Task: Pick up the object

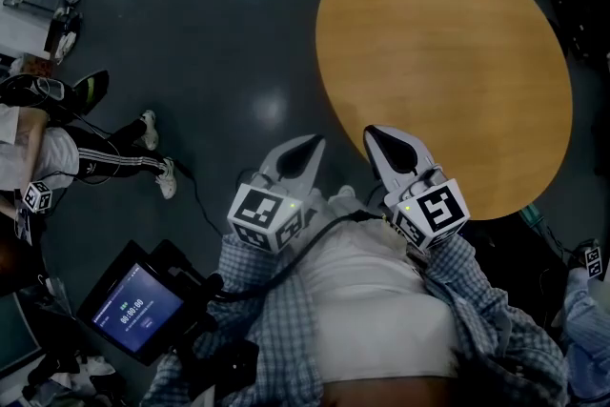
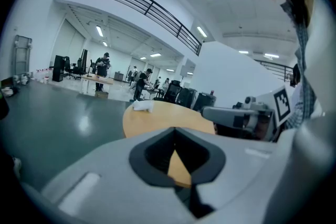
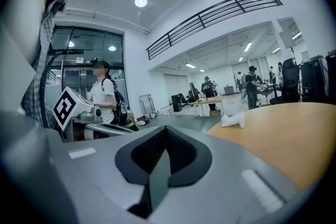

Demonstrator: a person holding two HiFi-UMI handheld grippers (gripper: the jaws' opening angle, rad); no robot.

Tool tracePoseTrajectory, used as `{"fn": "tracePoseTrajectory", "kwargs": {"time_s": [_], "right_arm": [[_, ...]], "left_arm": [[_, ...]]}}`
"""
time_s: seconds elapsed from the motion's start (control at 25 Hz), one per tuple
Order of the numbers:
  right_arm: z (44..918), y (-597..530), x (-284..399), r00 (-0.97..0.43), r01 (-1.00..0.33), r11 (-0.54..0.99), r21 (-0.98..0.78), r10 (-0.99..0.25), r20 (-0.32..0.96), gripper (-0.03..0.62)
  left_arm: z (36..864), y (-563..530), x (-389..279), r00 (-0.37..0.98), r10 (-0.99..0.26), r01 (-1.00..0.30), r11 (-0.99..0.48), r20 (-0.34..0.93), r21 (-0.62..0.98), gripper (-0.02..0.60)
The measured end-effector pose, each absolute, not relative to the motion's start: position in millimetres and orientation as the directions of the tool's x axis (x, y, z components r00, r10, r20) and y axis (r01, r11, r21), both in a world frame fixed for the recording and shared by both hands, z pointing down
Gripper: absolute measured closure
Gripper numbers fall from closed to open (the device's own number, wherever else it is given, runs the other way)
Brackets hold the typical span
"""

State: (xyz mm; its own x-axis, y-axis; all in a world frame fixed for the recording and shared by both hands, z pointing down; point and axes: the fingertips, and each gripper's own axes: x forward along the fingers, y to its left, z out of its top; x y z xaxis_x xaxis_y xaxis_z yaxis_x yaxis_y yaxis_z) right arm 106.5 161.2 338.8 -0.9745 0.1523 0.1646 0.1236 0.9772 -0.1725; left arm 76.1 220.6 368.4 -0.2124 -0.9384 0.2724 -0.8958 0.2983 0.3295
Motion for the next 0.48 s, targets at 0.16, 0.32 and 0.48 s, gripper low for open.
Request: {"fn": "tracePoseTrajectory", "kwargs": {"time_s": [0.16, 0.32, 0.48], "right_arm": [[338.0, 161.2, 102.7, -0.975, 0.117, 0.979, -0.169, 0.145, 0.166, 0.588], [338.5, 141.0, 131.6, -0.976, 0.113, 0.979, -0.169, 0.142, 0.166, 0.588], [358.1, 100.0, 140.4, -0.977, 0.115, 0.979, -0.167, 0.142, 0.159, 0.588]], "left_arm": [[364.9, 223.3, 63.7, -0.236, -0.936, -0.895, 0.314, 0.261, 0.316, 0.580], [360.0, 206.6, 87.2, -0.261, -0.933, -0.894, 0.331, 0.248, 0.301, 0.580], [379.1, 174.6, 98.5, -0.279, -0.927, -0.891, 0.347, 0.252, 0.291, 0.580]]}}
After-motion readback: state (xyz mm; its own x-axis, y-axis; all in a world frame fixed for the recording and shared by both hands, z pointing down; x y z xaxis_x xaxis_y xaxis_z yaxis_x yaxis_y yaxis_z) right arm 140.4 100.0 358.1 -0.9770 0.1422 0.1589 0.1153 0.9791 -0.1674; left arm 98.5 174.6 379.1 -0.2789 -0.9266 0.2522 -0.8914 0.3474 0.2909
